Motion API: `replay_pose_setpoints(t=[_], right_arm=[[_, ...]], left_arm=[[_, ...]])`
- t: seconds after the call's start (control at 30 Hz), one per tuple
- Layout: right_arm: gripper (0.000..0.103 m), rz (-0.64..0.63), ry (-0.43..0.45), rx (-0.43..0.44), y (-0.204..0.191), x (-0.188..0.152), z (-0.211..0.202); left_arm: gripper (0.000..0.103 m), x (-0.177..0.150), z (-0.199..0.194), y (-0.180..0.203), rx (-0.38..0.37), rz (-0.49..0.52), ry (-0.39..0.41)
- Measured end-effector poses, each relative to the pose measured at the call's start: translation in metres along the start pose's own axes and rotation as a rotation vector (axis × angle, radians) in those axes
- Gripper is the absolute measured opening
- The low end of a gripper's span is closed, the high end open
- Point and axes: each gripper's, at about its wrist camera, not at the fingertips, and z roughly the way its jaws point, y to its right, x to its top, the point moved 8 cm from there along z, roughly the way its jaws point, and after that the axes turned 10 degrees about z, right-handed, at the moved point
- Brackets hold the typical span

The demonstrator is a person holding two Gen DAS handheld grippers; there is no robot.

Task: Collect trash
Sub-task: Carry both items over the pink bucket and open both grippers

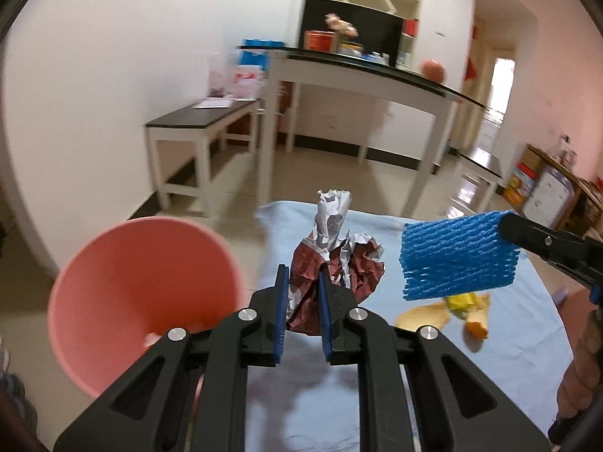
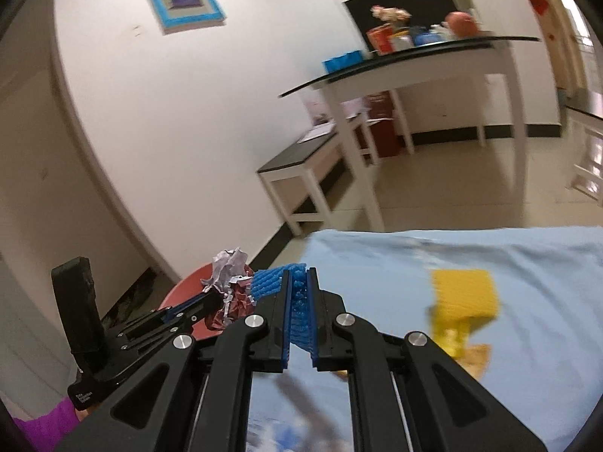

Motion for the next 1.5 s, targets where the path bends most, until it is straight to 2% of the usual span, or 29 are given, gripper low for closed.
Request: replay_pose_setpoints(t=[0.33,0.57,0.77,0.93,1.07,1.27,1.37,1.5], right_arm=[[0.007,-0.128,-0.076,0.04,-0.084,-0.025,0.06],[0.007,-0.212,-0.112,0.014,-0.121,-0.044,0.1],[0.008,-0.261,-0.141,-0.007,-0.137,-0.054,0.128],[0.01,-0.273,-0.161,-0.005,-0.141,-0.062,0.137],[0.027,-0.281,-0.178,0.001,-0.142,-0.062,0.146],[0.033,-0.279,-0.187,0.006,-0.137,-0.062,0.144],[0.035,-0.264,-0.178,0.009,-0.133,-0.06,0.133],[0.043,-0.252,-0.152,0.004,-0.125,-0.057,0.111]], left_arm=[[0.015,-0.02,-0.023,-0.082,0.157,-0.1,-0.02],[0.015,-0.041,-0.021,-0.119,0.208,-0.155,-0.065],[0.015,-0.054,-0.018,-0.139,0.231,-0.193,-0.092],[0.016,-0.055,-0.016,-0.148,0.226,-0.224,-0.088],[0.019,-0.056,-0.017,-0.151,0.223,-0.231,-0.087],[0.031,-0.055,-0.02,-0.153,0.219,-0.238,-0.078],[0.032,-0.054,-0.026,-0.15,0.185,-0.256,-0.054],[0.033,-0.048,-0.04,-0.134,0.113,-0.265,-0.008]])
